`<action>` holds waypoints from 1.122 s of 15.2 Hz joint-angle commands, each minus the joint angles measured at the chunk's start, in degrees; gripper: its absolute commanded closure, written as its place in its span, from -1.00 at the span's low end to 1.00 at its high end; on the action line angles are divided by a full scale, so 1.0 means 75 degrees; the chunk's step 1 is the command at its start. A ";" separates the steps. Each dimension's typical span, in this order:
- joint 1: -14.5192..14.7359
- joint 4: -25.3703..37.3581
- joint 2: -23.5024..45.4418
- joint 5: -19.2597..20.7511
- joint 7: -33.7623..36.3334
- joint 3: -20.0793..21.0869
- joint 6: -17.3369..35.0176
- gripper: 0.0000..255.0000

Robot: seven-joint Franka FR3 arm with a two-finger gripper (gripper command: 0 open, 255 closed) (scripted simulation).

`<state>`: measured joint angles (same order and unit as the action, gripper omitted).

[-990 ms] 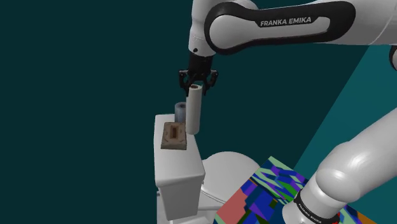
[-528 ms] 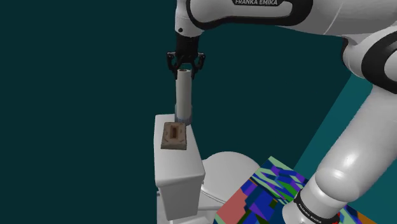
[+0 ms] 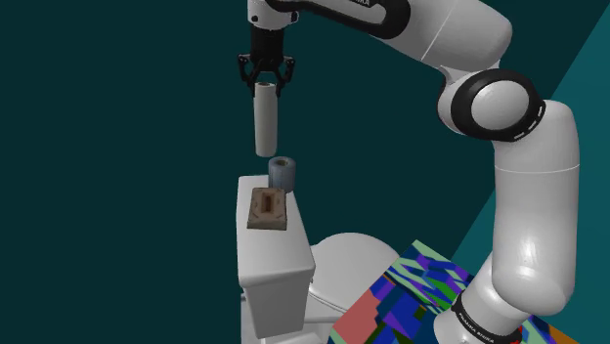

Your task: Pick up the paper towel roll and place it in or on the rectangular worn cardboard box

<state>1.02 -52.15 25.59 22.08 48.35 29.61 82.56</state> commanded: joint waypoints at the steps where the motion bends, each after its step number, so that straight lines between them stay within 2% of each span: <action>1: -0.0015 -0.0074 0.0023 0.0003 0.0024 -0.0007 0.0088 1.00; 8: -0.0495 -0.1738 -0.0558 -0.0302 0.0162 0.0057 0.1174 1.00; 17: -0.0809 -0.3214 -0.0930 -0.0474 0.0292 0.0060 0.2294 1.00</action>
<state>-4.65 -74.63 19.19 18.79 50.49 30.05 98.63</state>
